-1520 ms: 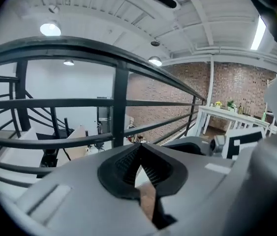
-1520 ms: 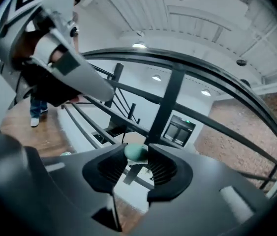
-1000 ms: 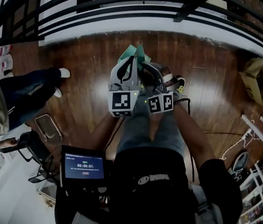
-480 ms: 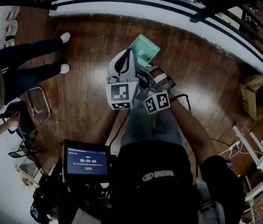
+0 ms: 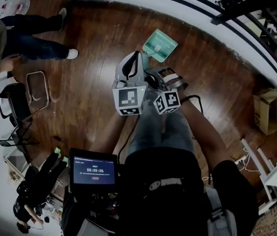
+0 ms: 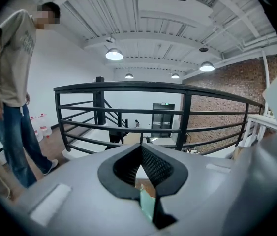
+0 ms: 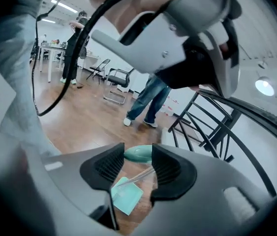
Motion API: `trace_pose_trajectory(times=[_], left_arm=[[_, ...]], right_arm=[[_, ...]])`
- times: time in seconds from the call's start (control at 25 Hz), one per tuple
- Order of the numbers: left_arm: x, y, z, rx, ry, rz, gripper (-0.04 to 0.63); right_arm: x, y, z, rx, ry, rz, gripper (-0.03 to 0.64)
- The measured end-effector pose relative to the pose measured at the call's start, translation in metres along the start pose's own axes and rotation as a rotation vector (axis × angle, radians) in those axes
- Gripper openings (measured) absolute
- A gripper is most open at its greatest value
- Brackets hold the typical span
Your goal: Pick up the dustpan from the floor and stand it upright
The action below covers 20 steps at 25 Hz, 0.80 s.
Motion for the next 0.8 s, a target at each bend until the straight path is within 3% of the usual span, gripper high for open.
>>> trace_pose_trajectory(times=[0.16, 0.2, 0.24, 0.28, 0.36, 0.52, 0.8], left_arm=[[0.020, -0.011, 0.017, -0.002, 0.014, 0.004, 0.020], [0.025, -0.011, 0.022, -0.003, 0.014, 0.001, 0.020], [0.030, -0.010, 0.027, -0.005, 0.011, -0.004, 0.020], [0.036, -0.008, 0.031, -0.009, 0.006, -0.010, 0.020], [0.047, -0.002, 0.039, -0.015, -0.013, -0.023, 0.020], [0.082, 0.014, 0.051, -0.017, -0.080, -0.056, 0.020], [0.165, 0.051, 0.050, -0.136, -0.162, -0.192, 0.020]], right_arm=[[0.000, 0.004, -0.004, -0.117, 0.037, 0.006, 0.178], [0.003, 0.004, -0.007, -0.165, 0.055, 0.003, 0.163], [0.007, 0.003, -0.011, -0.217, 0.064, 0.004, 0.093], [0.013, 0.001, -0.015, -0.269, 0.063, 0.008, 0.072], [0.027, 0.002, -0.024, -0.365, 0.036, 0.012, 0.072], [0.079, 0.040, -0.051, -0.553, -0.109, -0.101, 0.062], [0.190, 0.116, -0.083, -0.820, -0.378, -0.392, 0.005]])
Point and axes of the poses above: the fingertips, and each gripper's own axes: x backward along the fingers, z to its left, y out of its top, the point moved 9 cm from there along x, backward along the fingers, and after that the axes turned 12 degrees about z, right-handed, at the moved point
